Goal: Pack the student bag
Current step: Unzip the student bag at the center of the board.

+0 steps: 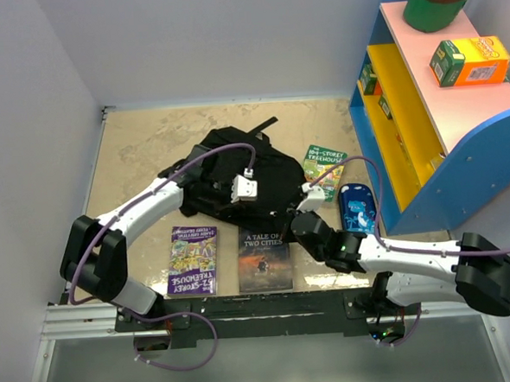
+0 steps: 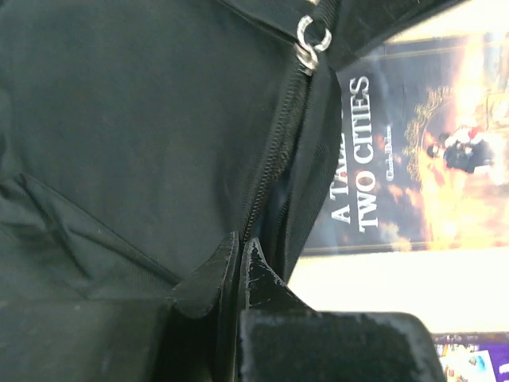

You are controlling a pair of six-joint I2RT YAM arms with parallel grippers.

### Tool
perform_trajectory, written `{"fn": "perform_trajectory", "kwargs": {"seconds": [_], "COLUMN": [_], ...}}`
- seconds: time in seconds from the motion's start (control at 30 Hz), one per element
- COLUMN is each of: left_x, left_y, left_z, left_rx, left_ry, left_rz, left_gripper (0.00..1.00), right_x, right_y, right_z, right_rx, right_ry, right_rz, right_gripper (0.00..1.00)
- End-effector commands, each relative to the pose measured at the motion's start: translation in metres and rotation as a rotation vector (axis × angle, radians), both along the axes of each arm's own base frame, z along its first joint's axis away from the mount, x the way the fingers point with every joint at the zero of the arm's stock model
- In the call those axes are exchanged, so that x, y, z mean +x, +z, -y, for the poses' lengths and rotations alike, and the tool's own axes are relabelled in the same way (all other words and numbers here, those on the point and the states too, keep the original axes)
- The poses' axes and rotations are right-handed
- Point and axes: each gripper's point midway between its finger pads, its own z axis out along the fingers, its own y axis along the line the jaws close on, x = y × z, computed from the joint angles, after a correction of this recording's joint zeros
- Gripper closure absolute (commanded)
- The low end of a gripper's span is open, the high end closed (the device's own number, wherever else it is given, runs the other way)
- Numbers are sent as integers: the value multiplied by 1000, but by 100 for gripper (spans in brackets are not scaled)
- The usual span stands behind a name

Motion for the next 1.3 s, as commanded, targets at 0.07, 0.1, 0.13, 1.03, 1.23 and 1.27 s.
{"fn": "perform_trajectory", "kwargs": {"seconds": [0.07, 0.1, 0.13, 1.03, 1.23, 1.27], "left_x": [19, 28, 34, 10, 17, 24], "left_y": [-26, -26, -24, 26, 5, 2], "left_z": [-86, -98, -105, -28, -12, -14], "left_rx": [257, 277, 281, -60, -50, -35], "left_ry": [159, 199, 227, 187, 167, 192], "left_rz": [93, 108, 116, 29, 44, 65], "left_gripper": [100, 100, 100, 36, 35, 35], "right_x": [31, 34, 38, 74, 70, 69], "right_y": [2, 1, 4, 0, -2, -2], "right_z": [24, 22, 20, -97, -94, -94], "right_rx": [-120, -119, -112, 62, 49, 51], "right_ry": [-79, -75, -74, 161, 178, 179], "right_rz": [36, 33, 41, -13, -17, -18], "right_gripper": [100, 100, 100, 100, 100, 100]}}
